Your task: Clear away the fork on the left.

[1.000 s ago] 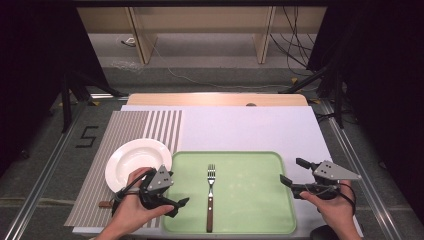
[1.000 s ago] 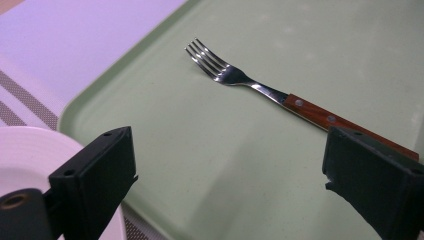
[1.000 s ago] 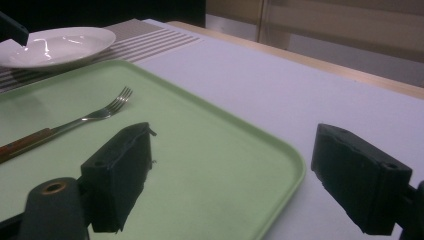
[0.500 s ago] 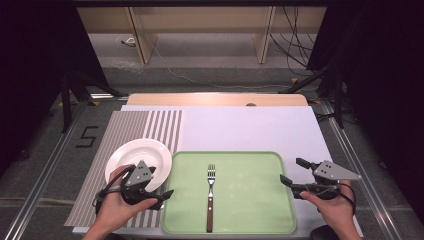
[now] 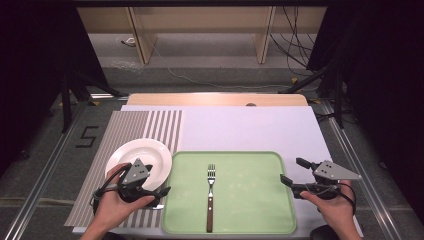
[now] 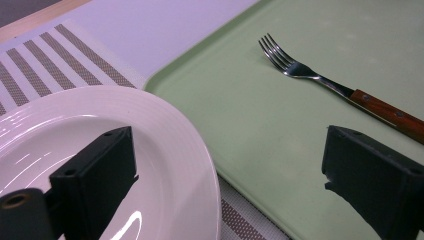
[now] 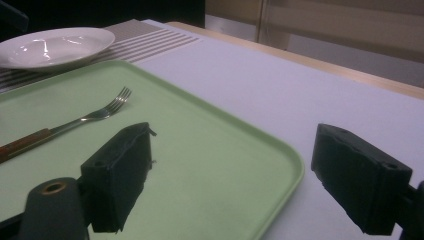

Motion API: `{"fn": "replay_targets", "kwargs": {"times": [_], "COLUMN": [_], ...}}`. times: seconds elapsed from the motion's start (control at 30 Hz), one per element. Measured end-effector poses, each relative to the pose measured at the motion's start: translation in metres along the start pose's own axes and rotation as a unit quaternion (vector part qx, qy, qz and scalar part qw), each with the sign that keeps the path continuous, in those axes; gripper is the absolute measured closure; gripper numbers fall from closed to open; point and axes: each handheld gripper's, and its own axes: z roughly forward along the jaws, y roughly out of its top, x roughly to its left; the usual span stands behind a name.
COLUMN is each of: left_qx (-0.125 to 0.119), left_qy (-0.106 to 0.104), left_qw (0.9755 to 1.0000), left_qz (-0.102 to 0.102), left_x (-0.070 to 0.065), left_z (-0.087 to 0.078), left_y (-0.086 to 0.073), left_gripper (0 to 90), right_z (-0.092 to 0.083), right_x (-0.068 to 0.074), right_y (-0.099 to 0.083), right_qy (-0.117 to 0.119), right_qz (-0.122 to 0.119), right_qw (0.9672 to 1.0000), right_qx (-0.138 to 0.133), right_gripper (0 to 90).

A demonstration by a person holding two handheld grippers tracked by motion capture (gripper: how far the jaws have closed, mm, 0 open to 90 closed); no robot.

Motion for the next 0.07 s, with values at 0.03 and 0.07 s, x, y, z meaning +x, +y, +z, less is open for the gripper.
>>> {"fn": "replay_targets", "kwargs": {"times": [0.03,0.07], "left_qx": [0.000,0.000], "left_qy": [0.000,0.001], "left_qw": [1.0000,1.0000], "left_qz": [0.000,0.000], "left_x": [-0.0001,-0.0001], "left_z": [0.0000,0.0000], "left_y": [0.0000,0.0001], "left_gripper": [7.1,7.2], "right_z": [0.0001,-0.0001], "right_x": [0.0000,0.0000], "right_y": [0.0000,0.0000], "right_qy": [0.000,0.000], "right_qz": [0.000,-0.001], "right_qw": [1.0000,1.0000], "right_qx": [0.000,0.000], "right_gripper": [17.5,17.5]}}
